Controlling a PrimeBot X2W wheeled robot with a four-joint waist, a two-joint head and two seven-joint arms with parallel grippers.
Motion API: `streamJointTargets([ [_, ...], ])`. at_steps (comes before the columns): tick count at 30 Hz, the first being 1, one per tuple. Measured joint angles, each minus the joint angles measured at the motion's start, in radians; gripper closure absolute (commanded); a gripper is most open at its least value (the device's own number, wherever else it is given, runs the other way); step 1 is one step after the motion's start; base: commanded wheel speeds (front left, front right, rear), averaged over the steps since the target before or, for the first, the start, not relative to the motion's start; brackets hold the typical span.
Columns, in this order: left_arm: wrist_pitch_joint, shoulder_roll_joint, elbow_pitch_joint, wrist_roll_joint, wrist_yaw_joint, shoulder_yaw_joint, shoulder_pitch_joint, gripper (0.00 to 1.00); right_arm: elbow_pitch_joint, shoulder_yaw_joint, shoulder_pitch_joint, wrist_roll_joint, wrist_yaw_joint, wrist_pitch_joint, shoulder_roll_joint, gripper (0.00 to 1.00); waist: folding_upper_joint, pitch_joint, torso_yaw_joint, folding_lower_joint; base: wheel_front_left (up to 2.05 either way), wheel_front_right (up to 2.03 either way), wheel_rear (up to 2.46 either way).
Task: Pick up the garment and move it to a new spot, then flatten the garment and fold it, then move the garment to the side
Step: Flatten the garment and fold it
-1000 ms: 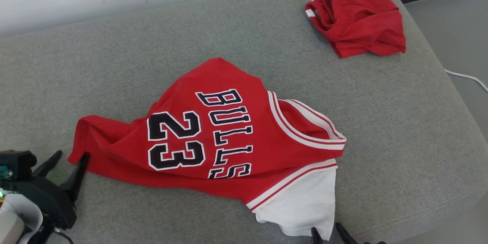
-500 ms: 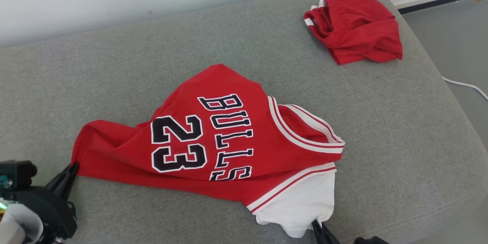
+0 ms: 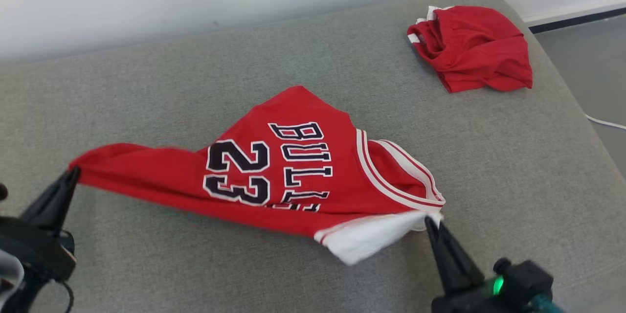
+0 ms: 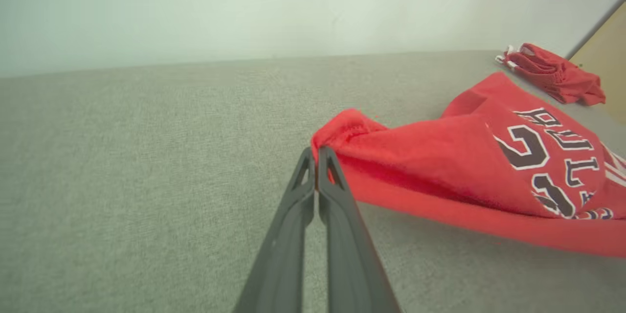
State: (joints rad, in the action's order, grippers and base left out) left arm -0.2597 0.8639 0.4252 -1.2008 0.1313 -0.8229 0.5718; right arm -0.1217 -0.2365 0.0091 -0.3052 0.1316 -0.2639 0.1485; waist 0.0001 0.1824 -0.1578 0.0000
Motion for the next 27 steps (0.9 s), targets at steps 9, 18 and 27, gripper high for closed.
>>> streamJointTargets([
  [9,0.101,0.051,-0.15,-0.004,-0.05,0.058,0.169,1.0,0.096,-0.03,-0.332,-0.065,0.0,0.046,0.163,1.0,0.0,0.009,0.015,0.0,0.0,0.0,0.0],
  [18,0.28,0.002,-0.053,-0.004,-0.123,0.127,0.529,1.0,-0.116,-0.046,-0.946,-0.233,0.0,0.192,0.209,1.0,0.0001,0.078,0.027,0.0001,0.0,0.0,0.0],
  [27,0.354,-0.123,0.137,0.123,-0.14,0.124,0.987,1.0,-0.502,0.001,-1.527,-0.251,0.0,0.244,0.161,1.0,0.0001,0.207,0.057,0.0002,0.0,0.0,0.0],
])
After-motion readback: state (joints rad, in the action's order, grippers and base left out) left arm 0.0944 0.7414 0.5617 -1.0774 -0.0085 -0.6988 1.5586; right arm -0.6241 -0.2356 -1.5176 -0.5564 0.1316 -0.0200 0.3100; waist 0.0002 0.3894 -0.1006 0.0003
